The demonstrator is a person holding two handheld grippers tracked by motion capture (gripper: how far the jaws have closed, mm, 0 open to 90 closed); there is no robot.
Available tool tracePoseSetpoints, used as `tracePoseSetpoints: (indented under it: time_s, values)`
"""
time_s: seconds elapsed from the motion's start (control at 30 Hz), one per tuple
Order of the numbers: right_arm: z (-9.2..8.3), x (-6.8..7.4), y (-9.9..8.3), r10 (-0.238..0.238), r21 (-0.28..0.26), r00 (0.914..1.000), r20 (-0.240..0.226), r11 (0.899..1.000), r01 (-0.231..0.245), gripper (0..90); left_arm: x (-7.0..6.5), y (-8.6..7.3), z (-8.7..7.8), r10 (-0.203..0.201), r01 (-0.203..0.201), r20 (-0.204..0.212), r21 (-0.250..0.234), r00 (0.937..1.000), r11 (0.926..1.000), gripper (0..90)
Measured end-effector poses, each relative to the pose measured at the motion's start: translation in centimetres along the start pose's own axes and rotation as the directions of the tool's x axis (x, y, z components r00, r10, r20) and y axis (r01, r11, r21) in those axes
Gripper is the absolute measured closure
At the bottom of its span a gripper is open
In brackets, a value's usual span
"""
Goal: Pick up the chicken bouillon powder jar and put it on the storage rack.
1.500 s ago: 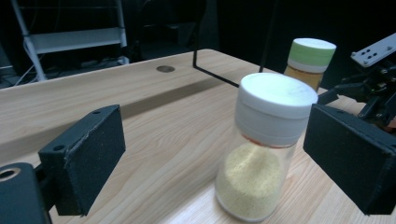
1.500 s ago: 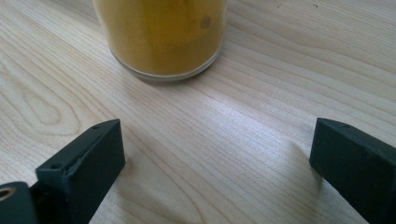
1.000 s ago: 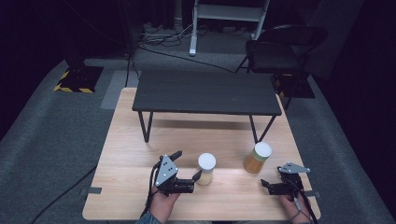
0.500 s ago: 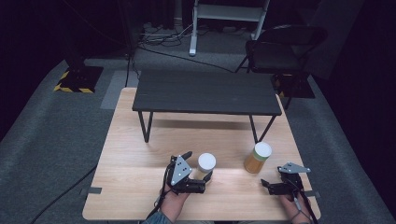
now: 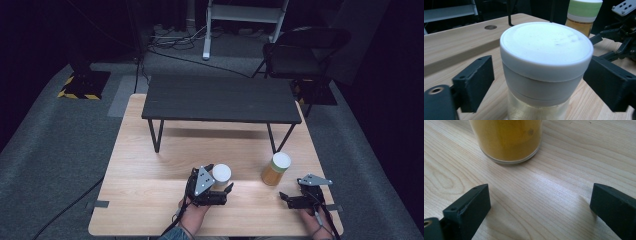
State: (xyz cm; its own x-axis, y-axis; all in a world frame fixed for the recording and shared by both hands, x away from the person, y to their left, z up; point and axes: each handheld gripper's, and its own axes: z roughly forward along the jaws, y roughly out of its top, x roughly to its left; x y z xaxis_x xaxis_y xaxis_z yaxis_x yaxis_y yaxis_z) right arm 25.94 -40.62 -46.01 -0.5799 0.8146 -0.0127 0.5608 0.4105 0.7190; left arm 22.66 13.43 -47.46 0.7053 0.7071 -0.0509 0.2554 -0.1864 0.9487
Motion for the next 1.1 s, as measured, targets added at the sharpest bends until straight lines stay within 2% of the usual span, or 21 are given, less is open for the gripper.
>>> tracePoseSetpoints:
  time_s: [0.1,0.23,0.5,0.7,0.87,1.1]
  values:
    - [0.0,0.0,0.0,0.000,0.000,1.0000,0.000,1.000,0.000,3.0,-0.1,-0.2,0.0,0.010,-0.010,-0.010,-0.005,0.9999,0.9999,23.7]
    - [0.0,0.0,0.0,0.000,0.000,1.0000,0.000,1.000,0.000,3.0,0.1,-0.2,0.0,0.018,-0.018,0.005,-0.001,0.9998,0.9998,33.4]
    - [0.0,0.0,0.0,0.000,0.000,1.0000,0.000,1.000,0.000,3.0,0.7,0.8,-0.2,-0.013,0.013,0.023,0.030,0.9997,0.9995,33.9]
    - [0.0,0.1,0.0,0.005,0.000,1.0000,0.004,1.000,-0.005,3.0,1.1,1.6,-1.1,-0.018,0.018,0.013,0.012,0.9998,0.9998,33.8]
    - [0.0,0.1,0.0,0.008,0.000,1.0000,0.006,1.000,-0.008,3.0,1.4,2.4,-2.0,-0.006,0.006,0.000,-0.009,1.0000,0.9999,33.8]
    - [0.0,0.1,0.0,0.009,0.000,0.9999,0.008,1.000,-0.009,3.0,2.2,4.6,-3.2,0.012,-0.012,-0.019,-0.019,0.9997,0.9997,33.8]
